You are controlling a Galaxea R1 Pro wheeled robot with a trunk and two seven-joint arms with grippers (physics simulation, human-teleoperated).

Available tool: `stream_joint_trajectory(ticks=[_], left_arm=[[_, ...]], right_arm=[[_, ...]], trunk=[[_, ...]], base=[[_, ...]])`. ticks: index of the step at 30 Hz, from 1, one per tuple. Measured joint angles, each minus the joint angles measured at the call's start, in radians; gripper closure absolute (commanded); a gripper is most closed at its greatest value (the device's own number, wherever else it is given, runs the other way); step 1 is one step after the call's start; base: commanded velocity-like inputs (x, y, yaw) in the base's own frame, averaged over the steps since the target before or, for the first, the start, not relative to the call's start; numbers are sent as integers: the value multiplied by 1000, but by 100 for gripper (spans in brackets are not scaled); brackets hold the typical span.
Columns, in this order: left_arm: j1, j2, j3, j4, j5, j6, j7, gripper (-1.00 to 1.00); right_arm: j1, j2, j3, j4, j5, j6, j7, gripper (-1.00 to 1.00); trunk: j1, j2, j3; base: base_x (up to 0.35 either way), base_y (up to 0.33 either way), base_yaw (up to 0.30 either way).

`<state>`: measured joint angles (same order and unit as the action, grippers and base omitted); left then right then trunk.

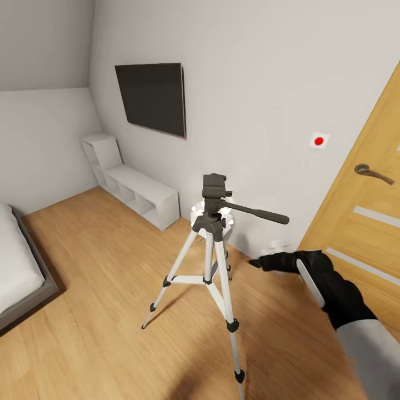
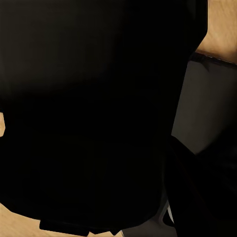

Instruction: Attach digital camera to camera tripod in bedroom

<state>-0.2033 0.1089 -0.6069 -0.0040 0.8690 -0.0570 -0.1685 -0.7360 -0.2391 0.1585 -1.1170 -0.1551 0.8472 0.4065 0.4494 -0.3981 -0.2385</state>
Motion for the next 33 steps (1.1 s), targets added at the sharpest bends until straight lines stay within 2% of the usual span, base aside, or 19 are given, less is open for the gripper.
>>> stream_joint_trajectory(ticks=[4, 5, 10, 11, 12, 13, 16, 19, 23, 28, 33], left_arm=[[0, 0, 0, 0, 1, 0, 0, 100], [0, 0, 0, 0, 1, 0, 0, 100], [0, 0, 0, 0, 1, 0, 0, 100], [0, 0, 0, 0, 1, 0, 0, 100], [0, 0, 0, 0, 2, 0, 0, 100], [0, 0, 0, 0, 1, 0, 0, 100], [0, 0, 0, 0, 1, 0, 0, 100], [0, 1, 0, 0, 2, 0, 0, 100], [0, 1, 0, 0, 2, 0, 0, 100], [0, 1, 0, 0, 3, 0, 0, 100], [0, 1, 0, 0, 3, 0, 0, 100]], right_arm=[[-3, -51, 16, -13, 15, -3, 112, -100], [-5, -74, 32, -41, 42, -5, 166, -100], [6, -85, 39, -123, 82, -3, 187, -100], [21, -89, 40, -160, 91, -1, 191, -100], [63, -101, 42, -237, 99, 3, 198, -100], [86, -104, 42, -270, 101, 4, 202, -100], [114, -102, 44, -307, 103, 7, 207, -100], [126, -100, 63, -326, 104, 22, 216, -100], [132, -96, 118, -357, 103, 57, 231, -100], [134, -91, 161, -369, 102, 73, 236, -100], [134, -68, 178, -371, 97, 86, 237, -100]], trunk=[[0, 0, 0], [0, 0, 0], [0, 0, 0], [0, 0, 0], [0, 0, 0], [0, 0, 0], [0, 0, 0], [0, 0, 0], [0, 0, 0], [0, 0, 0], [0, 0, 0]], base=[[0, 0, 0], [0, 0, 0], [0, 0, 0], [0, 0, 0], [0, 0, 0], [0, 0, 0], [0, 0, 0], [0, 0, 0], [0, 0, 0], [0, 0, 0], [0, 0, 0]])
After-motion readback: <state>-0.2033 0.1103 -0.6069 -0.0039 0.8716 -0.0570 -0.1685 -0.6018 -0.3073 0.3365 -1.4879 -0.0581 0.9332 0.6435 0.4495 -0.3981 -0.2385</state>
